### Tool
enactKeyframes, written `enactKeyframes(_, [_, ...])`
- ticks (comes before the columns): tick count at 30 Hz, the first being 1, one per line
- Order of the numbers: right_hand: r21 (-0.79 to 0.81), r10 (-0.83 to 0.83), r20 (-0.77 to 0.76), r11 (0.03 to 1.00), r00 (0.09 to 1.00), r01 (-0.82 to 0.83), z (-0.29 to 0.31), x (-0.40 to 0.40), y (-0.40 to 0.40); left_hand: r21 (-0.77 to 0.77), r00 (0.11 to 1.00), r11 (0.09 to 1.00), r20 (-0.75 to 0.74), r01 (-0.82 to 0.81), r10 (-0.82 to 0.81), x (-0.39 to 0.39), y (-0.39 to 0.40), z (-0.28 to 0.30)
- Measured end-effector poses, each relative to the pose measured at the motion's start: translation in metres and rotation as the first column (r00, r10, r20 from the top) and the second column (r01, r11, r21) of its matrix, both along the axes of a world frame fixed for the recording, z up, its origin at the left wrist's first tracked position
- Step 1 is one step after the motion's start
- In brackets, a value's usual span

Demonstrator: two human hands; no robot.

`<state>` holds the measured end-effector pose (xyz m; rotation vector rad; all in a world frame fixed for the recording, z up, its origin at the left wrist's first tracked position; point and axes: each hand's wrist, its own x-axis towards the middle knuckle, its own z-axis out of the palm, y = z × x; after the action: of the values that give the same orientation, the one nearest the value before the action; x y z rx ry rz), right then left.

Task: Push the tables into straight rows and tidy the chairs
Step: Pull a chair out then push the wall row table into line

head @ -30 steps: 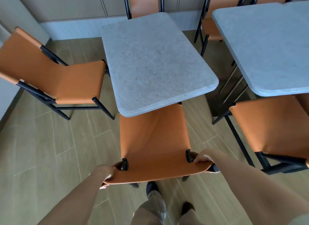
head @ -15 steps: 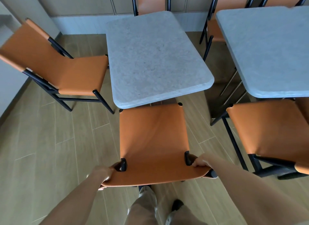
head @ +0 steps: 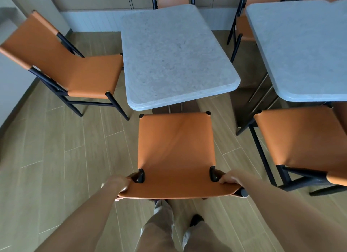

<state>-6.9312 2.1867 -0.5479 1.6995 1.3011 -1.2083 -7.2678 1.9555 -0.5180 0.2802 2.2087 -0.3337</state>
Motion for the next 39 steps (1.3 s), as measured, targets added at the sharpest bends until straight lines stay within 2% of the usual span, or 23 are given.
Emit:
enactKeyframes(2, [-0.006,-0.049,-0.006,0.999,0.999,0.049,-0.002,0.01,-0.004,0.006,1.0,1.0,-0.007,-0.005,0.005,0.006,0.001,0.002])
enactKeyframes(8, [-0.026,-0.051,-0.022,0.998,0.998,0.05,0.001,0.034,-0.019,0.005,1.0,1.0,-0.019,0.021,-0.021,0.025,0.003,0.011])
enactKeyframes(16, [-0.02,0.026,-0.019,0.999,0.999,-0.027,0.001,0.061,-0.024,0.059,0.999,0.998,-0.04,0.005,-0.002,0.052,0.003,0.021])
enactKeyframes(25, [-0.002,0.002,0.031,1.0,1.0,-0.002,0.013,0.087,-0.007,0.062,0.999,0.998,0.039,-0.031,0.028,0.081,-0.005,0.003])
enactKeyframes(28, [-0.019,0.039,0.042,0.999,0.998,-0.038,0.012,0.093,-0.001,0.06,1.0,0.998,0.018,-0.011,0.01,0.087,0.001,0.013])
enactKeyframes(33, [-0.003,0.098,0.083,0.995,0.992,-0.098,0.025,0.106,0.001,0.068,0.997,0.994,0.024,-0.081,0.079,0.104,0.008,0.016])
enactKeyframes(39, [-0.026,0.167,0.102,0.986,0.981,-0.165,0.025,0.124,-0.008,0.051,0.999,0.999,0.042,-0.02,0.017,0.12,0.002,0.009])
